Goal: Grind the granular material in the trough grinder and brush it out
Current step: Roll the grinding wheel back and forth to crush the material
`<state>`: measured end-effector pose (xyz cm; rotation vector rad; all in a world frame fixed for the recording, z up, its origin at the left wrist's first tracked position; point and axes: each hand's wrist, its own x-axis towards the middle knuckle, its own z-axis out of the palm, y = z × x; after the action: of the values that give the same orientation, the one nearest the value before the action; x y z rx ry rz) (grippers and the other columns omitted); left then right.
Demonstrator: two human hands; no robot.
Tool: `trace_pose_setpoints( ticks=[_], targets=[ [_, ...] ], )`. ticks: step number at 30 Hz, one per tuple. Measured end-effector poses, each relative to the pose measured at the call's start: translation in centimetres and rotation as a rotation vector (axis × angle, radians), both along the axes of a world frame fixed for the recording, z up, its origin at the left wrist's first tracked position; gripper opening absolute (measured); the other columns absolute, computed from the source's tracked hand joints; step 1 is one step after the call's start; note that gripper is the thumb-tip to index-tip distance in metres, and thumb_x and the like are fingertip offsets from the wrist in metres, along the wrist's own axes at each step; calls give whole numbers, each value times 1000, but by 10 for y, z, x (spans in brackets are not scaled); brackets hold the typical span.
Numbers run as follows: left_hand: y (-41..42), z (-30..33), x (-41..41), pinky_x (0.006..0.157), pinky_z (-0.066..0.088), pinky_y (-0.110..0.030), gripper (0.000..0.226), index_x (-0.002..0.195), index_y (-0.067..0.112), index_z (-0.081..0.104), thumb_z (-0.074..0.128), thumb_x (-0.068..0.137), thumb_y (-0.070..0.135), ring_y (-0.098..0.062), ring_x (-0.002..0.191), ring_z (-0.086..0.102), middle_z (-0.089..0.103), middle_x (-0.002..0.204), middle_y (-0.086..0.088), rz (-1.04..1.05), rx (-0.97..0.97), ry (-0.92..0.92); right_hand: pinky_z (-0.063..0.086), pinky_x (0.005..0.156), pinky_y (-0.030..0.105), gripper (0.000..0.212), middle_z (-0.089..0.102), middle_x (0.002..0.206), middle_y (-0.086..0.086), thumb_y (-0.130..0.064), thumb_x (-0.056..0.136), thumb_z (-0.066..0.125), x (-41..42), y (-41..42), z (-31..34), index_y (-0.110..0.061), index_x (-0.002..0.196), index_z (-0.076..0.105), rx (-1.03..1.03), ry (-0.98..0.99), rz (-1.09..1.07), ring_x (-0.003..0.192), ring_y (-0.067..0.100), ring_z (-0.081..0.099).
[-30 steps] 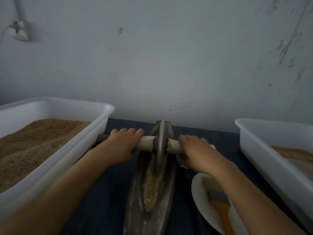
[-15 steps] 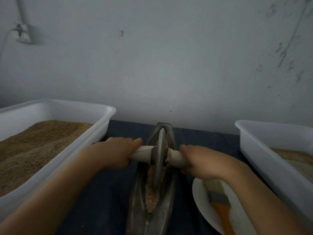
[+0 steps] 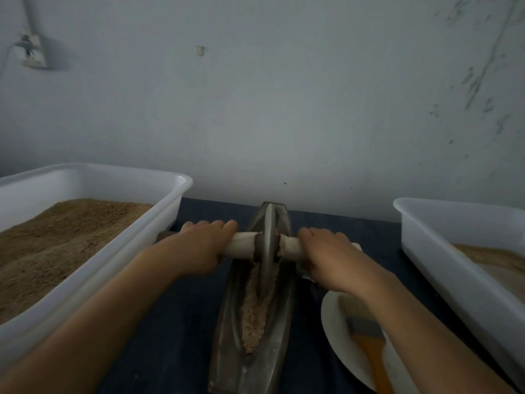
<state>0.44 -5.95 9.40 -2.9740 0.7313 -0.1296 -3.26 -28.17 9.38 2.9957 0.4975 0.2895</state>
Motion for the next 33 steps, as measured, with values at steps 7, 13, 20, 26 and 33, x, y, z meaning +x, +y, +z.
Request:
trace_pose_setpoints(
  ticks=[7, 13, 20, 26, 33],
  targets=[
    [-8, -23, 20, 89, 33, -31, 38, 120, 27, 35, 55, 88, 20, -16, 104, 46, 46, 116, 5, 9, -130, -365, 27, 77, 33, 35, 51, 111, 5, -11, 83, 56, 16, -1, -15, -13, 116, 45, 19, -231, -23, 101, 23, 45],
    [-1, -15, 7, 96, 37, -35, 42, 125, 26, 33, 54, 90, 24, -17, 111, 48, 48, 122, 4, 2, -84, -219, 26, 73, 31, 30, 50, 112, 5, -15, 88, 52, 2, 3, -6, -14, 116, 42, -45, -112, -13, 101, 22, 47],
    [7, 26, -33, 89, 40, -27, 38, 122, 26, 34, 56, 91, 25, -13, 104, 52, 52, 117, 2, -63, 55, 264, 34, 61, 21, 27, 52, 111, 3, -26, 92, 55, -30, 3, 28, -15, 114, 44, 27, 386, 52, 90, 13, 47],
    [12, 33, -36, 81, 36, -23, 37, 121, 26, 31, 55, 92, 23, -9, 93, 47, 49, 106, 4, -64, 57, 420, 33, 57, 17, 25, 54, 107, 5, -27, 92, 55, -35, 5, 34, -14, 111, 45, -5, 425, 73, 86, 14, 49],
    [0, 8, -4, 92, 38, -35, 38, 124, 21, 33, 53, 91, 22, -20, 109, 49, 47, 124, -2, 10, 12, 84, 24, 70, 30, 24, 51, 111, 3, -18, 90, 54, -3, 0, 1, -14, 111, 43, 7, 23, 3, 99, 21, 49]
  ],
)
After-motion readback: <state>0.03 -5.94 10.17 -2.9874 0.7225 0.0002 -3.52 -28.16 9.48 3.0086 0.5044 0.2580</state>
